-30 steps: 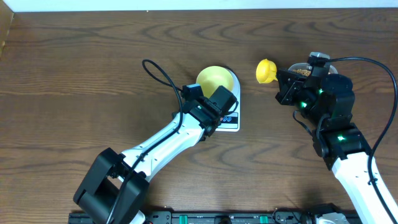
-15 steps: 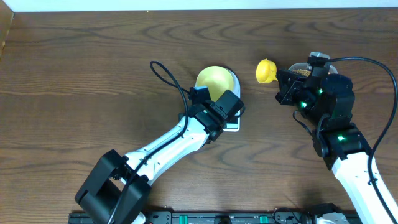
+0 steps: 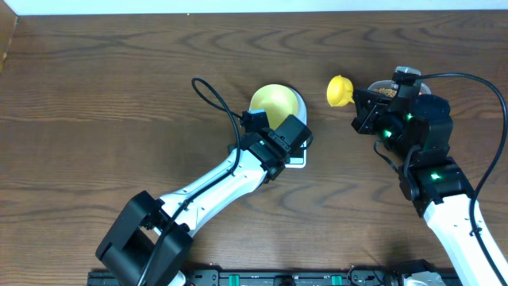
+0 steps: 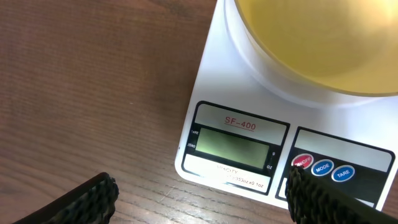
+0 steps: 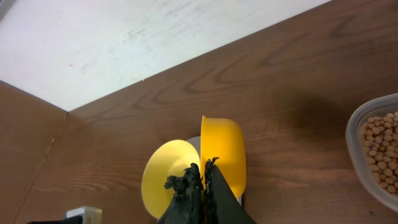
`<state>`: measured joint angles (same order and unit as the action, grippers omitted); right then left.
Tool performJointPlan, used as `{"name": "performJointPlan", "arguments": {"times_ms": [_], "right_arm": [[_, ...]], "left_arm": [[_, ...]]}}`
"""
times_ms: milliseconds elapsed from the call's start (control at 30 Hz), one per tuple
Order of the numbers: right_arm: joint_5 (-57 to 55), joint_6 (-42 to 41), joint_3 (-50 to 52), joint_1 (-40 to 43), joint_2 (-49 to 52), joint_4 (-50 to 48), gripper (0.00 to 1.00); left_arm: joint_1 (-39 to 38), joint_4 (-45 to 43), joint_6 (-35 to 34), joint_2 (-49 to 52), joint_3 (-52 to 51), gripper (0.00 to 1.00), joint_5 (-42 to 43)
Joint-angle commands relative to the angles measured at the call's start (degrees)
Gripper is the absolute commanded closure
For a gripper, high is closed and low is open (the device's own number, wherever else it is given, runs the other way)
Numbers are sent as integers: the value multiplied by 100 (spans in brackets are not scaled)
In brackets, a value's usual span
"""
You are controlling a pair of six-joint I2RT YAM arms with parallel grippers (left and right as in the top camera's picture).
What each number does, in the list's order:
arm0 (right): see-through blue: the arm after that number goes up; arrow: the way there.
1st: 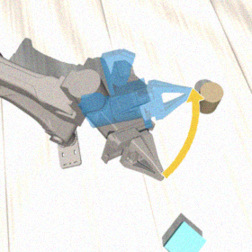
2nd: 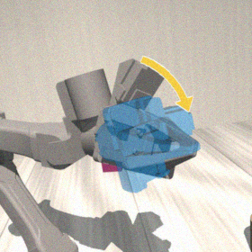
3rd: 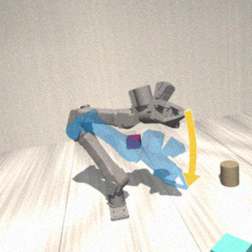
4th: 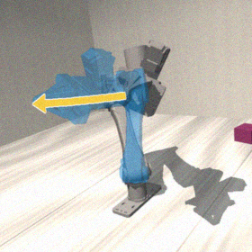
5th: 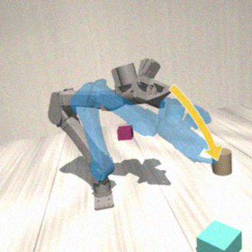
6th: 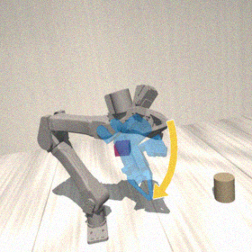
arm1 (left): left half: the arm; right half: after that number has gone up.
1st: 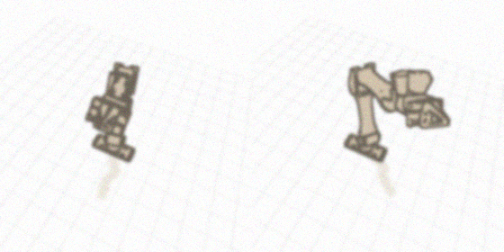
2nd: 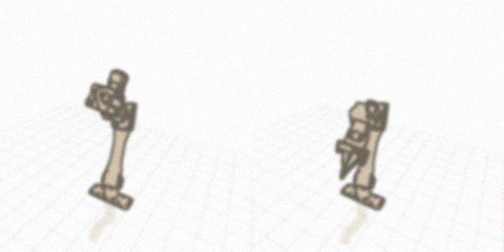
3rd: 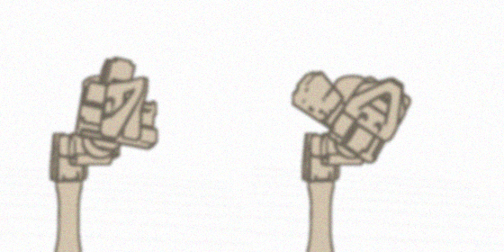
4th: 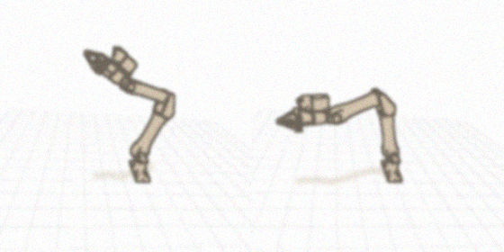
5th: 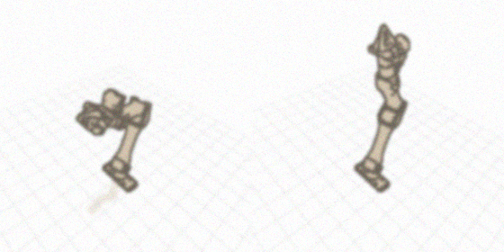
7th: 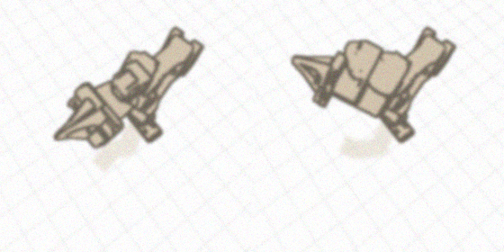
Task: Scoop item into bowl and weigh 50g on scale
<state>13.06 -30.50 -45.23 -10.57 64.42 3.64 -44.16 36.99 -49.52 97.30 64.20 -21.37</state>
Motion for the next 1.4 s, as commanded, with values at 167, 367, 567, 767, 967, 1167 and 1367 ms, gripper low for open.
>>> {"name": "performJointPlan", "arguments": {"times_ms": [167,367,567,767,967,1167,1367], "right_arm": [[-52,101,-101,-2,-79,4,99],[-52,98,-101,-2,-79,4,99],[-52,98,-101,-2,-79,2,99],[-52,98,-101,-2,-79,4,99],[-52,98,-101,-2,-79,4,99],[-52,98,-101,-2,-79,2,99],[-52,96,-101,-2,-79,2,99]], "left_arm": [[-7,-24,-15,83,-24,12,-181],[-7,-24,-11,83,-24,12,-186],[-103,-31,-11,203,-24,12,-186],[-168,-131,-11,282,-24,12,-186],[-168,-160,33,348,-24,12,-188],[-195,-273,142,428,-24,11,-186],[-195,-286,184,431,-24,12,-186]]}}
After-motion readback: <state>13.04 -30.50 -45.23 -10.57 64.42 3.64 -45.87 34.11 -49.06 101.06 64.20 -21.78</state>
